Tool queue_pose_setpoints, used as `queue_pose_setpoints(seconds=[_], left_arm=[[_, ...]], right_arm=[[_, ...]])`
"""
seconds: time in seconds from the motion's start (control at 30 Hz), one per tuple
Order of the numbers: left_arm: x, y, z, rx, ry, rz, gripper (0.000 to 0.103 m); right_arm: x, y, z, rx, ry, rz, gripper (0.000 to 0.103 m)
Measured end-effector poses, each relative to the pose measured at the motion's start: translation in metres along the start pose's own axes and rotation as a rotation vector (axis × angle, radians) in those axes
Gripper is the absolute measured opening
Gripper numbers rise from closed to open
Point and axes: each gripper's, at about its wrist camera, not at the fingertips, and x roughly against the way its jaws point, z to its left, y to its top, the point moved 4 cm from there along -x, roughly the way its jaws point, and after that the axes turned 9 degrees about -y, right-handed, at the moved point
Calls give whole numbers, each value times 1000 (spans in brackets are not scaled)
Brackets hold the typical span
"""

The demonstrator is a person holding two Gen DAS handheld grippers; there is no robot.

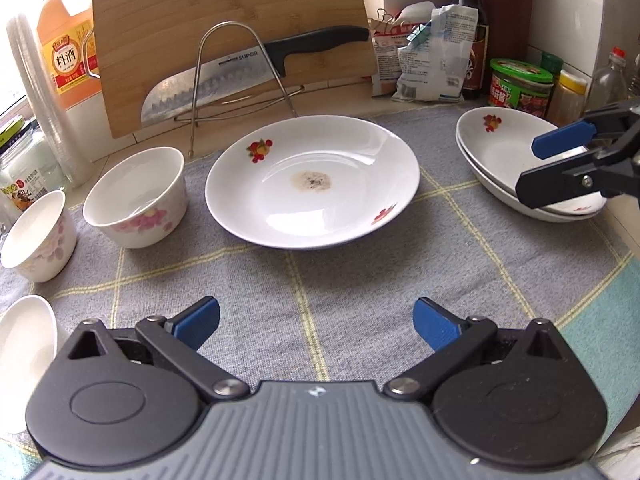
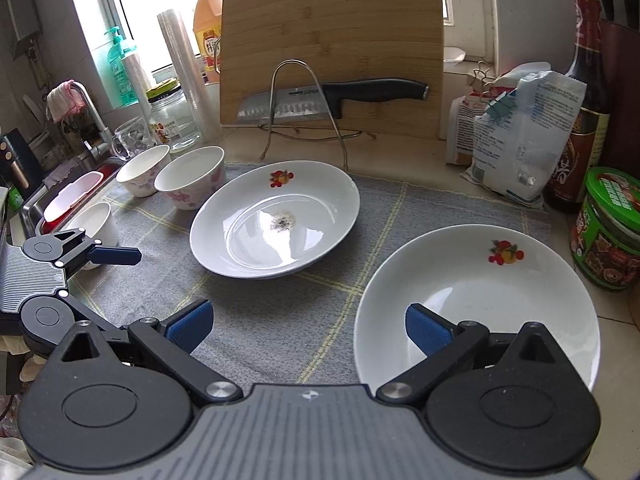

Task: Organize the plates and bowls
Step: 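Move both tools to the brown-stained white plate and grip its rim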

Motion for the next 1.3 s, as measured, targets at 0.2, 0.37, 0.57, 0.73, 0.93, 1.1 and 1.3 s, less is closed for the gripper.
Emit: queue_pose_setpoints(seconds=[0.2, 0.37, 0.57, 0.73, 0.93, 1.1, 1.3], left_arm=[[-15, -3, 8, 16, -72, 4, 102], [-30, -5, 13, -5, -123, 19, 102], [-41, -3, 18, -47, -158, -10, 102], [-50, 5, 25, -70, -178, -41, 103], [-60, 13, 28, -78, -187, -72, 103], [-64, 17, 29, -80, -189, -92, 103], [-66, 19, 29, -72, -183, -111, 103]], right_arm=[[-7, 1, 12, -2, -18, 19, 103], [-9, 2, 18, -4, -51, 32, 103], [-17, 8, 24, -14, -79, 55, 103], [-34, 19, 27, 1, -80, 84, 103], [-57, 38, 25, 54, -69, 121, 103], [-80, 57, 20, 58, -22, 163, 103], [-112, 74, 8, 55, 20, 225, 103]])
